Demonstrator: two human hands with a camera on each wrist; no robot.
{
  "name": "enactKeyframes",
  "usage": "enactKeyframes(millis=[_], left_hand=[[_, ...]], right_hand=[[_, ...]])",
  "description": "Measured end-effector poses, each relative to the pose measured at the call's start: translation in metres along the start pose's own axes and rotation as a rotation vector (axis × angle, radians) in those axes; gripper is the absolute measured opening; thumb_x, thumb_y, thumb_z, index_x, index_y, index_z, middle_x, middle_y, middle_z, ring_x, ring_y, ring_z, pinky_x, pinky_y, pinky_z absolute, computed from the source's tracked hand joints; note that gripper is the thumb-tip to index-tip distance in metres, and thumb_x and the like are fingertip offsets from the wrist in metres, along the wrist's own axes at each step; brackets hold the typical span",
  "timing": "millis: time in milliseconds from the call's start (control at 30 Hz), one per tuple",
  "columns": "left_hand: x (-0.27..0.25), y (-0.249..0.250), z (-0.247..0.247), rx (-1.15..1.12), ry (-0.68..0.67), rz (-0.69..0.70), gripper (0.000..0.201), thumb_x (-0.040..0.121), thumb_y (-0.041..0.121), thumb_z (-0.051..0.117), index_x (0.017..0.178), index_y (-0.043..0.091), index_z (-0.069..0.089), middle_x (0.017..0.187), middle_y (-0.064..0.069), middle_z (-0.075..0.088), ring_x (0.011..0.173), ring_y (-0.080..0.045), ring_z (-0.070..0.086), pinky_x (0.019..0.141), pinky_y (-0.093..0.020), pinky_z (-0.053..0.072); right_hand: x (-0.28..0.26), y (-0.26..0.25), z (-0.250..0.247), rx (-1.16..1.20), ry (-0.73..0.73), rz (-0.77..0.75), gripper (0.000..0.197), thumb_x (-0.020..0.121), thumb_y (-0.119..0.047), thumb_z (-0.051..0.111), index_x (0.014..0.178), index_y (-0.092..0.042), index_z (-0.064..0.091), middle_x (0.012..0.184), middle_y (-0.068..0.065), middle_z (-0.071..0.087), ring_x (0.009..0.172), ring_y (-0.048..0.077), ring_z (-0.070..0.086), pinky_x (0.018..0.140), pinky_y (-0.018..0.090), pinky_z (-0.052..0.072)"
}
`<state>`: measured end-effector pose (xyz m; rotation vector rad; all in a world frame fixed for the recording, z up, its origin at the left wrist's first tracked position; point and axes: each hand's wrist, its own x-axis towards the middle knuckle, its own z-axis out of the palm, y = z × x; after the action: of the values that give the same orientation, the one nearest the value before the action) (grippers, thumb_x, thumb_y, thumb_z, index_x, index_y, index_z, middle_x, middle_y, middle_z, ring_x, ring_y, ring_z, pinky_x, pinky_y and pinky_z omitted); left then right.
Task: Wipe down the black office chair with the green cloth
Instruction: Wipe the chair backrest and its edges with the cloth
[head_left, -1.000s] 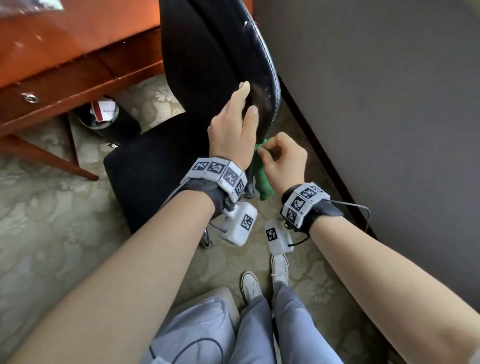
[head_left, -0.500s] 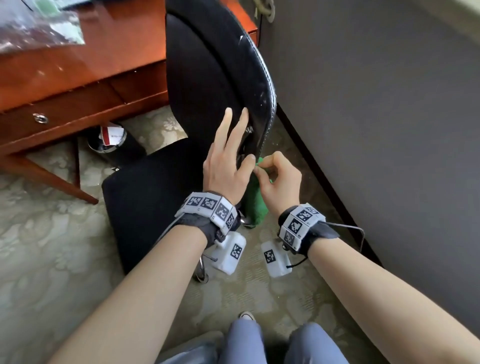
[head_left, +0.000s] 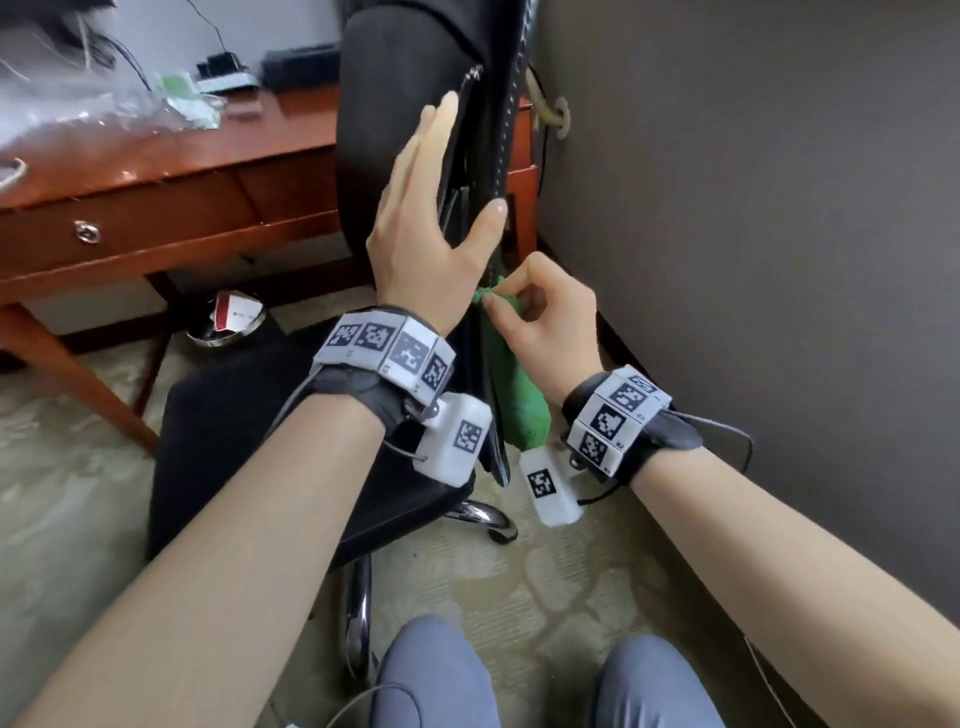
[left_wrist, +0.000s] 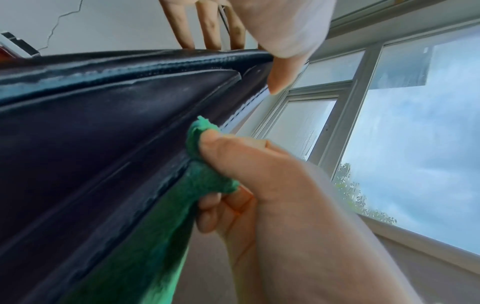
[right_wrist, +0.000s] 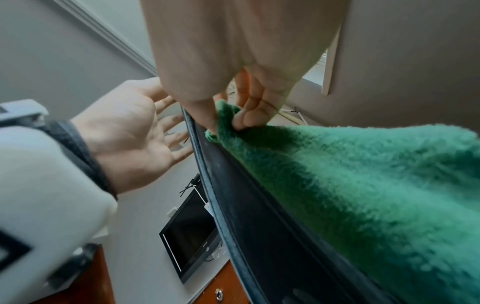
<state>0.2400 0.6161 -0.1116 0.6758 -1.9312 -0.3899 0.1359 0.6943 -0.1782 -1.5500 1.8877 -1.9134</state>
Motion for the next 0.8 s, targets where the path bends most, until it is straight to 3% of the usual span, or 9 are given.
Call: enactKeyframes(millis=[167,367,533,633,800], left_hand=[[-0.012,-0.019,0.016,0.056,0.118,0.097,0.074,0.086,0.039,0.063,0.153,0.021,0.035,0.154,0.006,0.041,0.141,-0.01,0.038,0.116,-0.039,0.034],[-0.008,-0.025,0.025,0.076,0.189,0.064,0.075,0.08,0.045,0.068,0.147,0.018,0.046,0.144,0.005,0.052,0.133,-0.011,0.048,0.112,-0.036,0.039],[-0.009,-0.025,0.029,0.105,0.259,0.044,0.075,0.075,0.051,0.071,0.141,0.021,0.051,0.138,0.005,0.055,0.125,-0.013,0.052,0.105,-0.033,0.045],[-0.011,-0.03,0.032,0.141,0.189,-0.049,0.094,0.071,0.06,0.072,0.148,0.02,0.037,0.15,-0.003,0.04,0.136,-0.018,0.042,0.11,-0.034,0.039],[-0.004,-0.028,0.037,0.197,0.072,-0.215,0.12,0.063,0.073,0.071,0.156,0.025,0.013,0.162,-0.01,0.02,0.145,-0.029,0.031,0.112,-0.051,0.036]], right_hand=[[-0.005,0.021,0.004,0.026,-0.002,-0.067,0.018,0.08,-0.015,0.074,0.073,-0.011,0.057,0.072,-0.003,0.062,0.061,0.009,0.05,0.059,0.016,0.041],[0.006,0.023,0.003,0.011,0.044,-0.151,0.017,0.08,-0.016,0.073,0.074,-0.01,0.059,0.071,-0.003,0.061,0.061,0.004,0.048,0.06,0.015,0.041],[-0.016,0.055,0.009,-0.02,-0.075,-0.112,0.016,0.079,-0.011,0.072,0.072,-0.01,0.058,0.069,0.0,0.062,0.06,0.01,0.051,0.059,0.023,0.045],[-0.016,0.063,0.01,-0.041,-0.104,-0.133,0.016,0.08,-0.013,0.072,0.072,-0.011,0.059,0.069,-0.001,0.061,0.061,0.012,0.053,0.06,0.026,0.047],[0.018,0.05,0.005,0.033,-0.051,-0.189,0.016,0.08,-0.013,0.072,0.074,-0.011,0.057,0.07,-0.004,0.06,0.06,0.005,0.049,0.06,0.019,0.044]])
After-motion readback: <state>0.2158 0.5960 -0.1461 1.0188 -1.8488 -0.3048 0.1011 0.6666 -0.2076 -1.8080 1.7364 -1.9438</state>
